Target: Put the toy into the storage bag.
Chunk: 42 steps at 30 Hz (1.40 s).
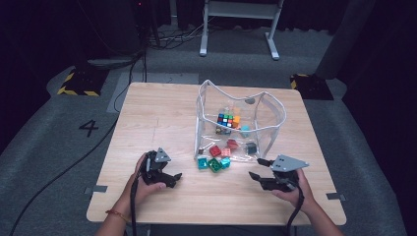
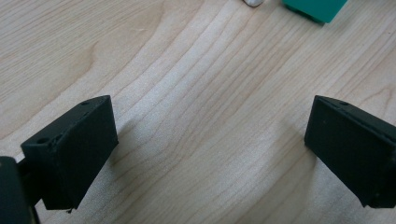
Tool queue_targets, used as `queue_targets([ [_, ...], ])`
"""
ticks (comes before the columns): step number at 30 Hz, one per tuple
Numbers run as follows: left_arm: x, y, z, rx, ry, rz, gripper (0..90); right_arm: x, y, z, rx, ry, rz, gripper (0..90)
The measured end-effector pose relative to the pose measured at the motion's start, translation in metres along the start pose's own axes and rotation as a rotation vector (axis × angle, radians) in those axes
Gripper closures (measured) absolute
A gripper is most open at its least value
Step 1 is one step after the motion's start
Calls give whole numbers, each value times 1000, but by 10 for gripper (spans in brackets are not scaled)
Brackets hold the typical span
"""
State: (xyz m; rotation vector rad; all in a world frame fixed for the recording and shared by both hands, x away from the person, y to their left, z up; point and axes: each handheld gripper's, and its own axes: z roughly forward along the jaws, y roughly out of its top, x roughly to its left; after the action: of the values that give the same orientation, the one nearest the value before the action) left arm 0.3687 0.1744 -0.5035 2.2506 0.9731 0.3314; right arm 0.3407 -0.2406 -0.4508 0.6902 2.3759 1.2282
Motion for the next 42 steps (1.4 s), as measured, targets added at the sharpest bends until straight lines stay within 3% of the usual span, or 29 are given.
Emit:
queue_targets([
  [5,0,0,0,0,0,0,26,10,4,34,39,51,-20,446],
  [8,0,0,0,0,0,0,26,16,9,51,60,46,-40,463],
  [9,0,0,0,0,0,0,27,14,10,56,62,44,-71,468],
  [11,0,0,0,0,0,0,26,17,14,64,62,61,-63,479],
  [13,0,0,0,0,0,0,27,19,17,72,69,47,-62,496],
  [20,0,0,0,0,0,0,27,21,23,86,56,40,-44,529],
  [21,0,0,0,0,1,0,26,23,24,87,74,30,-11,538],
  [25,0,0,0,0,0,0,26,19,26,93,57,35,21,552],
  [30,0,0,0,0,0,0,27,16,28,100,61,28,6,547],
  [35,0,0,0,0,0,0,27,16,28,105,77,23,38,537],
  [42,0,0,0,0,0,0,26,17,27,110,86,12,39,546],
])
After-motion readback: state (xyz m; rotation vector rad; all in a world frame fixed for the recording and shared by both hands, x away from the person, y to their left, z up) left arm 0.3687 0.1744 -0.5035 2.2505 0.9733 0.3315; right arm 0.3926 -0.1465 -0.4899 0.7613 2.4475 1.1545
